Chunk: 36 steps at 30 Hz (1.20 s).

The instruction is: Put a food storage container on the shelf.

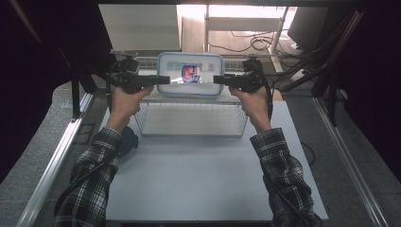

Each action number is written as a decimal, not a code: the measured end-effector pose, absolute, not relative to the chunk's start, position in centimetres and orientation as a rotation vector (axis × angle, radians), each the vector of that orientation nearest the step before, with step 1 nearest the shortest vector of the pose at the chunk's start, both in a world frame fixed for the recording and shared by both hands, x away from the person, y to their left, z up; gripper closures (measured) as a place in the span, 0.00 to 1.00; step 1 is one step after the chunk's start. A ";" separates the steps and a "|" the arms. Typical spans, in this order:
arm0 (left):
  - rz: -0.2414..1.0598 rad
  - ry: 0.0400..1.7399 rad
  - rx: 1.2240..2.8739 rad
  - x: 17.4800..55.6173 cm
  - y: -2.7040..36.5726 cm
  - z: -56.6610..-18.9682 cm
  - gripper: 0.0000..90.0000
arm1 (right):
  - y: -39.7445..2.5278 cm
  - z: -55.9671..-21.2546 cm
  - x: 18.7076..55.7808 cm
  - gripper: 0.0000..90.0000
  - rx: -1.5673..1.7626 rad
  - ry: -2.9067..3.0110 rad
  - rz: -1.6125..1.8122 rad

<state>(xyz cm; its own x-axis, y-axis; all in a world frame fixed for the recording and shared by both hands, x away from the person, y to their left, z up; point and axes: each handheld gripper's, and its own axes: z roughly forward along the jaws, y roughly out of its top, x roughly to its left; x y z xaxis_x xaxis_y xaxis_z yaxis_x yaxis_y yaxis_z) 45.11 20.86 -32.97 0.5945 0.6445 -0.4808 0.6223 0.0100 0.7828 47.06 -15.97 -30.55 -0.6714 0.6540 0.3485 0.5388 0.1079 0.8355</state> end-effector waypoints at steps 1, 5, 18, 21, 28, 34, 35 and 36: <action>0.024 1.066 1.665 45.1 20.9 -33.0 0.42 | -16.0 -30.5 47.1 0.47 1.220 2.255 1.621; -0.031 1.072 1.661 45.4 21.1 -33.3 0.39 | -15.5 -30.7 47.1 0.46 1.204 2.265 1.536; 0.141 1.124 1.645 44.9 21.3 -32.5 0.43 | -14.6 -30.3 46.8 0.46 1.214 2.178 1.489; 0.124 1.109 1.643 44.8 21.3 -32.4 0.52 | -14.2 -30.1 46.6 0.46 1.200 2.179 1.455; 0.104 1.121 1.637 44.4 21.5 -32.3 0.55 | -14.2 -30.0 46.4 0.47 1.189 2.181 1.444; 0.119 1.119 1.651 44.1 21.4 -32.2 0.56 | -14.2 -30.0 46.5 0.46 1.188 2.189 1.446; 0.126 1.118 1.656 44.1 21.4 -32.2 0.56 | -14.2 -30.0 46.4 0.46 1.191 2.186 1.447; 0.142 1.113 1.661 44.0 21.3 -32.1 0.56 | -14.2 -30.0 46.4 0.46 1.191 2.186 1.447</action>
<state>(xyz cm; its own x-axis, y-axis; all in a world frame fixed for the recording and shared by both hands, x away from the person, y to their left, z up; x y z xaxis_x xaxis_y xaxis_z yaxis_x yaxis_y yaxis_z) 44.02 21.32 -32.14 0.5549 0.7177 -0.4207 0.5893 0.0179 0.8077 46.45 -14.17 -30.01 -0.6295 0.7477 0.2116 0.4867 0.1671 0.8574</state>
